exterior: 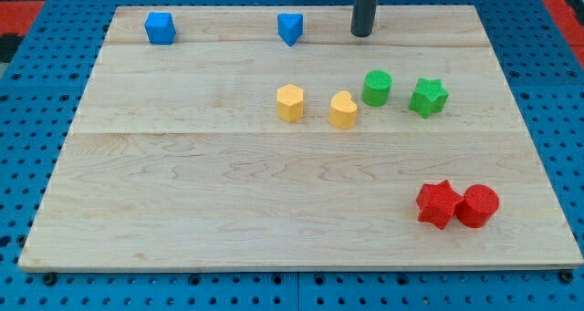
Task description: Push the green star to the top right of the board
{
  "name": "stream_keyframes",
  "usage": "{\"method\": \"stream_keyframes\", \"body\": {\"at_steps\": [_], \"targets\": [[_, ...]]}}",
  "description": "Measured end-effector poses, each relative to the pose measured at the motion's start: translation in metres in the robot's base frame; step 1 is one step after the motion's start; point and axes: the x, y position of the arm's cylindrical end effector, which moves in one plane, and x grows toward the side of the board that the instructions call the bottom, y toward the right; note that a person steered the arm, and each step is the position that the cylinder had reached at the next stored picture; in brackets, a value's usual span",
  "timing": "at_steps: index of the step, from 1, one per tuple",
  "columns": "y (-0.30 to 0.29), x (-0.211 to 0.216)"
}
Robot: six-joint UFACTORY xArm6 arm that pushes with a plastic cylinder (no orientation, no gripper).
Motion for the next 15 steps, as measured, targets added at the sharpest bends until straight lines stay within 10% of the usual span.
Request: {"method": "stream_keyframes", "body": {"at_steps": [2, 8, 10, 12, 15], "targets": [[0.0, 0.002], [0.163, 0.253], [0.124, 0.187], [0.108, 0.235], [0.078, 0.128]]}}
